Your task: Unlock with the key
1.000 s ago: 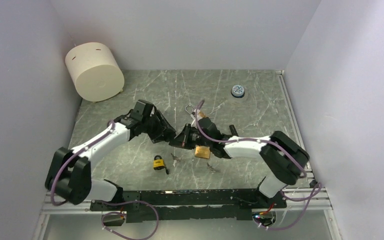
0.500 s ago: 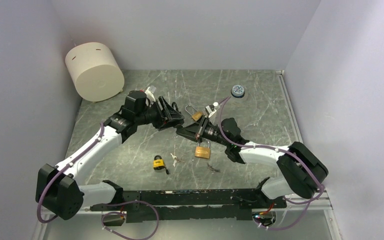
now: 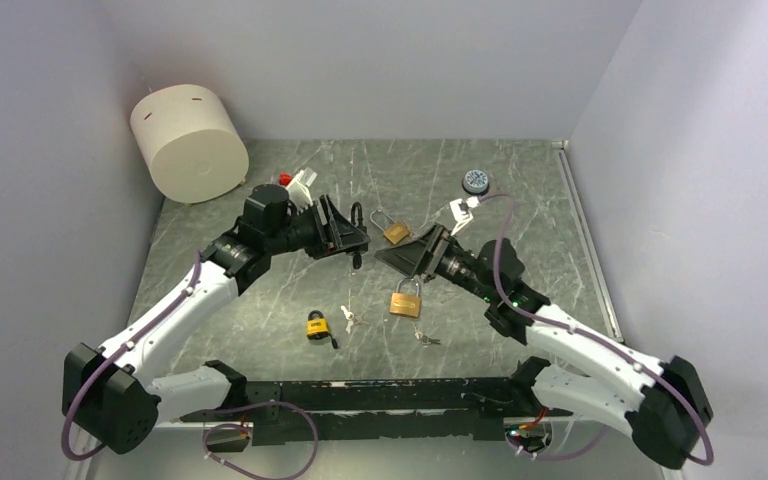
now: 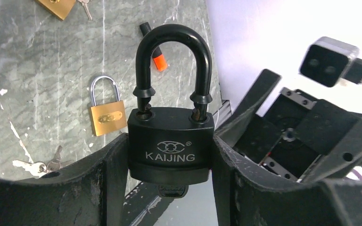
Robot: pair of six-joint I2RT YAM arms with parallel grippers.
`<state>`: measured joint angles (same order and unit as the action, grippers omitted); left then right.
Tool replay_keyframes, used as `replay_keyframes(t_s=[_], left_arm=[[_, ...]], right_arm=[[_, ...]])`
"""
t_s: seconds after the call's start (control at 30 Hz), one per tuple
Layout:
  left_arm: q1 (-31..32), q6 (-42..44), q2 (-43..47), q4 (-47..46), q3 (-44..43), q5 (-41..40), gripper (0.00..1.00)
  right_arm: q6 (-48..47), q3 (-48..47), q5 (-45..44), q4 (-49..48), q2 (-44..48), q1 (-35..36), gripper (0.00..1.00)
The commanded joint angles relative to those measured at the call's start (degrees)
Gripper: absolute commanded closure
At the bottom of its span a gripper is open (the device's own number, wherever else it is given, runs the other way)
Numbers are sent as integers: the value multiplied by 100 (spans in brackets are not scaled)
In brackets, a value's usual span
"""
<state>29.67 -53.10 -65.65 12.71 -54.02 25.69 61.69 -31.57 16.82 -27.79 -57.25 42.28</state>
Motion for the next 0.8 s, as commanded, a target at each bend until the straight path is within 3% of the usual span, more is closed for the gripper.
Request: replay_keyframes(t_s=[0.0,0.1,0.2,0.37,0.5,0.63,0.77], left_arm=[[-7,526,233,-846,-91,610,92],[-5,850,260,-801,-183,1156,96],[-5,992,356,-910,-177,1768,97],[-5,330,455,-2030,29,3407,97],[1,-142,506,-2635,174,3955,96],[12,7,624,-2548,162,4184,97],[33,293,755,-2321,68,4307,96]], right_arm=[[-1154,59,-534,949,831,-23,19],[-1167,113,-927,1206,1295,-35,20],[-1102,-53,-1083,1422,1311,-36,29],[-1047,-365,-810,1214,1018,-38,41],[-1081,-383,-425,549,930,-44,36],[-1161,-403,228,-185,839,-40,29],[-1221,-455,317,-333,899,-36,27]])
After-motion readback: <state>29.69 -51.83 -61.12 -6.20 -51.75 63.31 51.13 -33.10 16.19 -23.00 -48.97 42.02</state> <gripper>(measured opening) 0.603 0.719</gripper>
